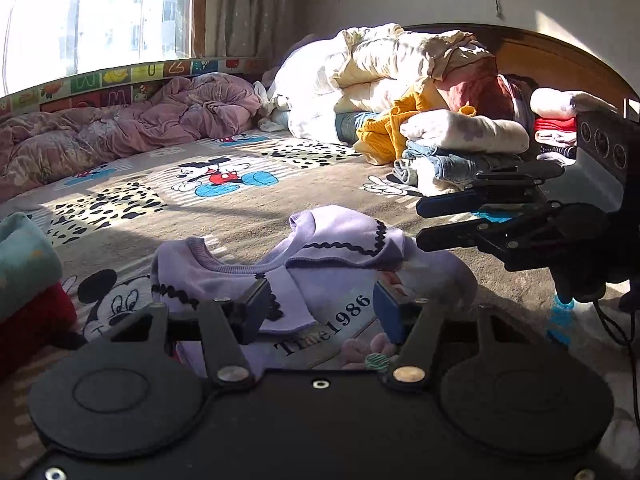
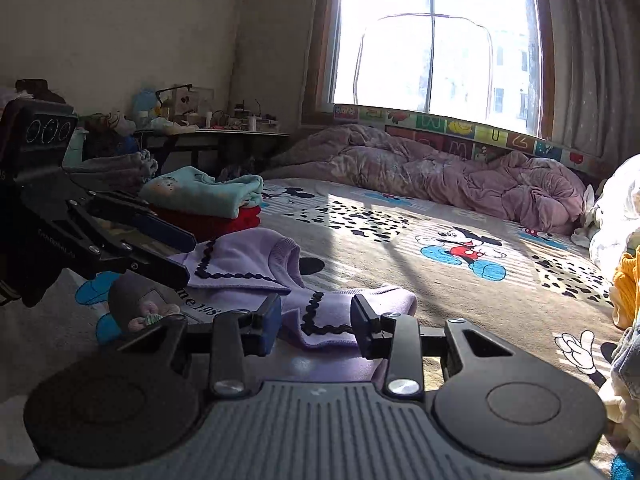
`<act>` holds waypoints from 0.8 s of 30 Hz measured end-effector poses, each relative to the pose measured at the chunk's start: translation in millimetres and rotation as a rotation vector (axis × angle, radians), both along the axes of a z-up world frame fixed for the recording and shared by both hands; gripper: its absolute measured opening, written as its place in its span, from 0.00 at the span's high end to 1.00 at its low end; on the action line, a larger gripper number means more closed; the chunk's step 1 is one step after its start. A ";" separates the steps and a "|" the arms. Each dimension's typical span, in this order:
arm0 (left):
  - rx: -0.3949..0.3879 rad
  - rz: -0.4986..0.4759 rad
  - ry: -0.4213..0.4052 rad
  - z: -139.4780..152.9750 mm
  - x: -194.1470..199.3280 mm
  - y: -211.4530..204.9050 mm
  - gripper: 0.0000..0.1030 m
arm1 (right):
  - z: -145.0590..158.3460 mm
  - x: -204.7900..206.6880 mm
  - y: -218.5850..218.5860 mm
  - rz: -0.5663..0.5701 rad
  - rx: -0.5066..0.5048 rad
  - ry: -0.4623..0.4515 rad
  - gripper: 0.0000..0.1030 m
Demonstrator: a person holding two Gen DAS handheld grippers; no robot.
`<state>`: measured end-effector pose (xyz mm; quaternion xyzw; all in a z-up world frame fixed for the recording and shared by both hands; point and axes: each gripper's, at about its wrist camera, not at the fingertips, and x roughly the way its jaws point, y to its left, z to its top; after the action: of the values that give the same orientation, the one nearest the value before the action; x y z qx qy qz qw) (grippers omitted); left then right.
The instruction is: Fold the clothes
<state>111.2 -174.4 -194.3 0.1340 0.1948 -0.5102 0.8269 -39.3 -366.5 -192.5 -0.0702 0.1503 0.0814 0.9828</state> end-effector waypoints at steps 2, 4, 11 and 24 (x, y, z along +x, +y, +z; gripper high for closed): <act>0.056 -0.011 -0.002 -12.3 -3.4 -7.1 0.46 | -11.0 7.7 3.0 -0.003 -0.003 0.065 0.63; 0.056 -0.003 0.026 -25.5 0.7 -8.5 0.46 | -25.7 20.5 -0.6 -0.022 0.039 0.161 0.60; 0.060 -0.071 0.083 -16.3 12.8 -2.1 0.46 | -30.1 16.2 -0.3 -0.035 0.101 0.175 0.61; -0.032 0.132 0.065 -16.0 89.3 -14.0 0.46 | -3.8 101.2 -32.6 -0.112 0.133 0.155 0.54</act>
<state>200.5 -188.4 -210.3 0.0909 0.2217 -0.4618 0.8540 61.8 -399.1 -196.3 0.0104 0.2236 0.0416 0.9737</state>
